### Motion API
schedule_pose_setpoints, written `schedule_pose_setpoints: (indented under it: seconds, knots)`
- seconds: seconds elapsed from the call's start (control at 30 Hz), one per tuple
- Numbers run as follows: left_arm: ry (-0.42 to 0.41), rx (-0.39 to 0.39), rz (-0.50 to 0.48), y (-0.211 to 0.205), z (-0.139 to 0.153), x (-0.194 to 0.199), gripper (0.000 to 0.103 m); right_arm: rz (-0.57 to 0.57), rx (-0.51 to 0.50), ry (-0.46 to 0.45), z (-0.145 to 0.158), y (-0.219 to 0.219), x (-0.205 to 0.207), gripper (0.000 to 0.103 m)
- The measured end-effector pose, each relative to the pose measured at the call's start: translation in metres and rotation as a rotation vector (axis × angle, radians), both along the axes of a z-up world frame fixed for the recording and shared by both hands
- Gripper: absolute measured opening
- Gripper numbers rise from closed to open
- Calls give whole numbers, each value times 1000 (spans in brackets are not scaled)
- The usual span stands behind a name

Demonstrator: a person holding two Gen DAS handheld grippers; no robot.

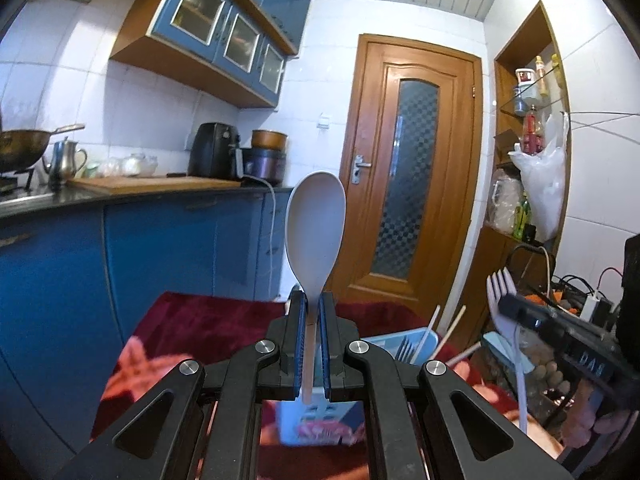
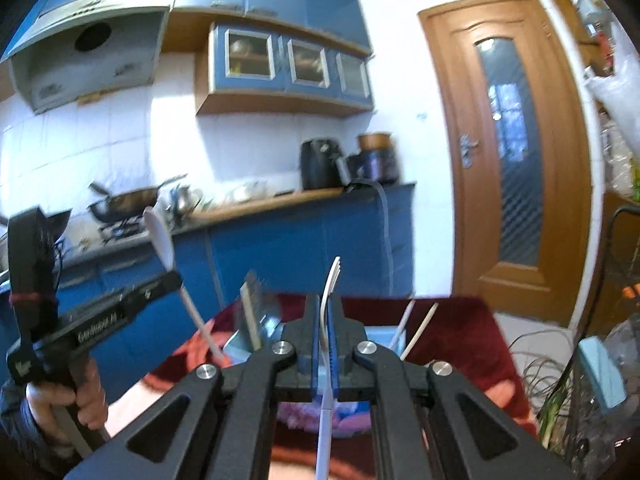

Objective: Organize utensils
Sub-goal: 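Carry the beige spoon toward the caddy with the left tool while the right tool carries the white fork, then lower the spoon into the caddy and open the left tool while the right tool drops the white fork in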

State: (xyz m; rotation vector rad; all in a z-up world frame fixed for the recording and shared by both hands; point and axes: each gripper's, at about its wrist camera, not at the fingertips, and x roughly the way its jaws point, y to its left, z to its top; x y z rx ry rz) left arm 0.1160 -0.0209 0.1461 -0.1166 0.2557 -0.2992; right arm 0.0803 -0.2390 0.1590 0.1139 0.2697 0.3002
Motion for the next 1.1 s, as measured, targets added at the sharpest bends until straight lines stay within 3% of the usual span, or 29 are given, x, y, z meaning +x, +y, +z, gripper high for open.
schedule_pose_setpoints:
  seconds: [0.4, 0.77, 1.1]
  knots:
    - [33, -13, 16, -4, -16, 51, 6, -107, 78, -139, 16, -6, 55, 5]
    - [65, 22, -12, -16, -39, 62, 6, -166, 59, -138, -12, 0, 96, 5]
    - [113, 26, -19, -20, -51, 67, 7, -125, 69, -87, -24, -3, 91, 5]
